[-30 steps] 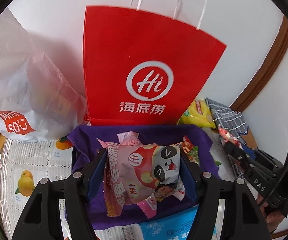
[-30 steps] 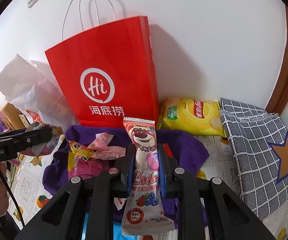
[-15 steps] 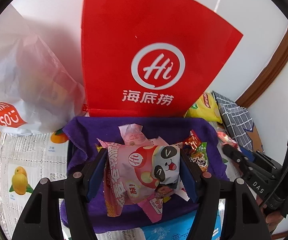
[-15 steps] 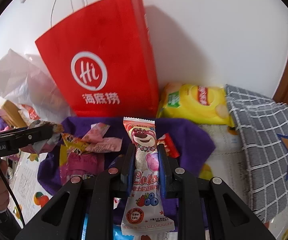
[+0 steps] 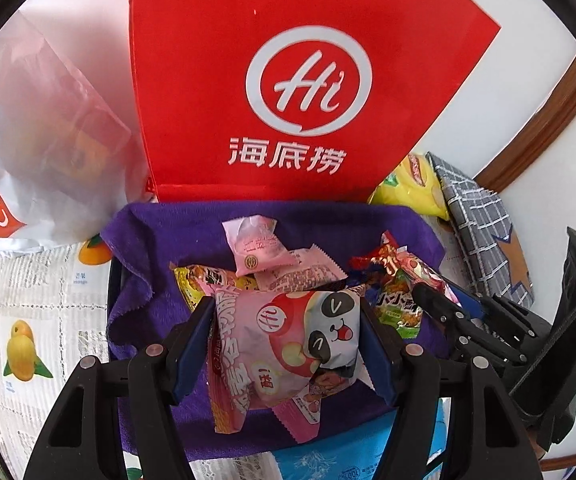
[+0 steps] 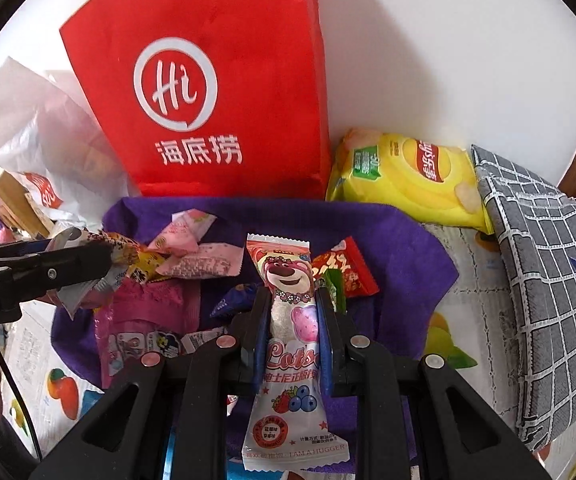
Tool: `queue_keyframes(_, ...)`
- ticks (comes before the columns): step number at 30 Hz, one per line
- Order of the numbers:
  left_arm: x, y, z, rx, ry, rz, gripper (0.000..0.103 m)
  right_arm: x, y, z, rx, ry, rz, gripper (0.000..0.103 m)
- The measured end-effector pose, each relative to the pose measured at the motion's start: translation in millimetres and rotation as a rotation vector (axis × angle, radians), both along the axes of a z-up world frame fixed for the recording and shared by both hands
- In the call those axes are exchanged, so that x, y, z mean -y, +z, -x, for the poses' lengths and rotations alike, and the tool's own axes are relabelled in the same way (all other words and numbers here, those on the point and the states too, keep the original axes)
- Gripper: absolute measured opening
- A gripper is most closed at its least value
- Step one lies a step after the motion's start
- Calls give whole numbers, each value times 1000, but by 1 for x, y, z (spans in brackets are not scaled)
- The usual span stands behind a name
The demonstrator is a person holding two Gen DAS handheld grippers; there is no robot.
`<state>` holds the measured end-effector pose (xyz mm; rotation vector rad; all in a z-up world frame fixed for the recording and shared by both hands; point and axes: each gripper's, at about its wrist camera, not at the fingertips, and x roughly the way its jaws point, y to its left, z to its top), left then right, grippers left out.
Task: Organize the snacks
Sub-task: 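Lower the panda-print bag over the towel with the left tool while the right tool lowers the candy bar, then open the left tool releasing the panda bag while the right tool releases the candy bar onto the towel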
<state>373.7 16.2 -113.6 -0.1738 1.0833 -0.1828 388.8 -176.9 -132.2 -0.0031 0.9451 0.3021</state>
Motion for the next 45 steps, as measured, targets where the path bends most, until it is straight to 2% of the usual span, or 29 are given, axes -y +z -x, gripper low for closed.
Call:
queue_keyframes(12, -1, -7, -3, -28, 3, 13, 66, -2, -7, -2, -16, 8, 21, 25)
queue_keyframes(18, 3, -9, -3, -37, -8, -11, 67, -3, -6, 0, -7, 22, 42, 27)
queue_keyframes(27, 4, -9, -3, -39, -6, -23, 71, -2, -4, 0, -4, 19, 46, 38)
queue_keyframes(32, 4, -2, 0, -15, -5, -26, 78, -1, 3, 4, 15, 20, 34, 51)
queue_keyframes(38, 0, 13, 7, 30, 1, -22, 85, 1, 14, 9, 42, 15, 24, 56)
queue_keyframes(45, 0, 45, 27, 113, 7, -35, 86, 1, 45, 28, 97, 10, 16, 55)
